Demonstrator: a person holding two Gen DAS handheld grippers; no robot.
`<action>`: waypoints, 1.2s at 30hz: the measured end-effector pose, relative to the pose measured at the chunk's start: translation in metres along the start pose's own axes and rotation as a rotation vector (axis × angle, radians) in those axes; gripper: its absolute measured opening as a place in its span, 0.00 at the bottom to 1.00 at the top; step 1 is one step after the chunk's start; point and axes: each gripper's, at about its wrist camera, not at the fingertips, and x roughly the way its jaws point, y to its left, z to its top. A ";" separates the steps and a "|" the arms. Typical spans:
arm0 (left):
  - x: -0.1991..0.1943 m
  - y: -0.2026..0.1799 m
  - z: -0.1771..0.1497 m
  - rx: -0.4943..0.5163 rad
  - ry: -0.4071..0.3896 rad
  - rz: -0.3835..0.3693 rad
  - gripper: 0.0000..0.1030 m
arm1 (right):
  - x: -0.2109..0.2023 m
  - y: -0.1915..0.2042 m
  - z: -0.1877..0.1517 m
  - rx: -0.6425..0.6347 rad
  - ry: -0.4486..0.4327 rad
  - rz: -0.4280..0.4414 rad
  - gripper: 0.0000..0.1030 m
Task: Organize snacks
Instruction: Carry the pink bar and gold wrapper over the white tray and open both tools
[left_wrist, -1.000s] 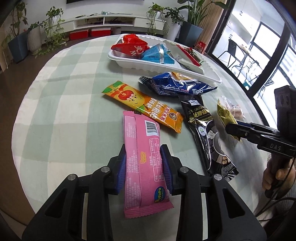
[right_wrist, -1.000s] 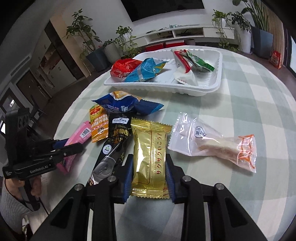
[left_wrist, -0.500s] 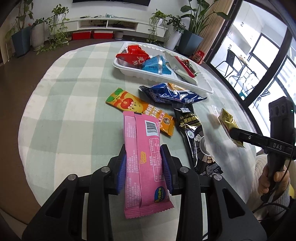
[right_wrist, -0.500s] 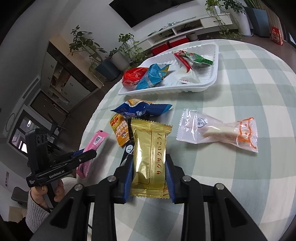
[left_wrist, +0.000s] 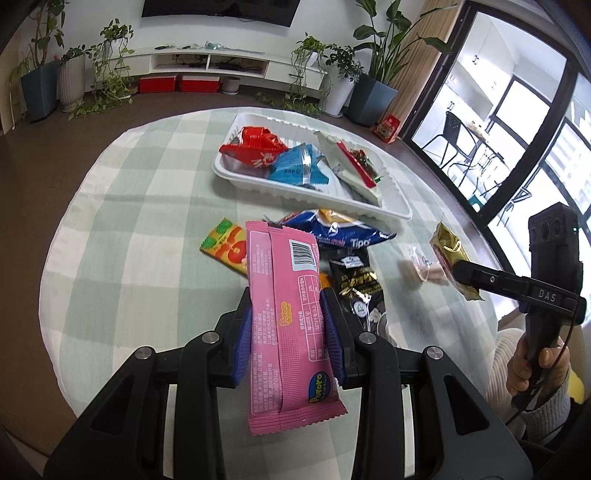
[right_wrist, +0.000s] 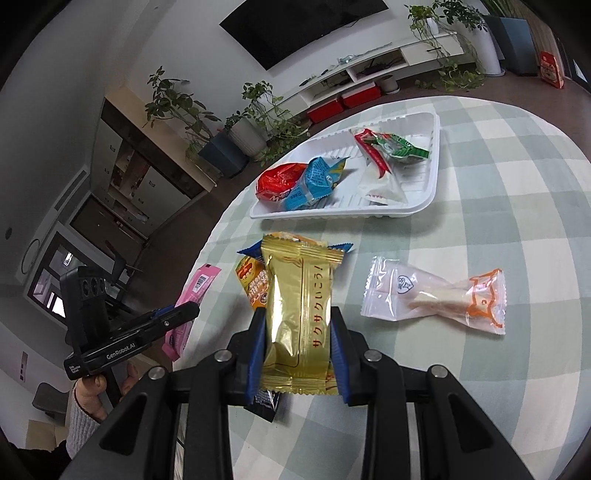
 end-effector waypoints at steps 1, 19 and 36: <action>0.000 -0.001 0.003 0.001 -0.004 -0.002 0.31 | 0.000 -0.001 0.002 0.000 -0.006 -0.002 0.34; 0.014 -0.018 0.052 0.031 -0.042 -0.044 0.31 | 0.002 -0.008 0.038 -0.020 -0.048 -0.024 0.34; 0.065 -0.040 0.112 0.056 -0.028 -0.082 0.31 | 0.020 -0.036 0.090 -0.016 -0.083 -0.091 0.34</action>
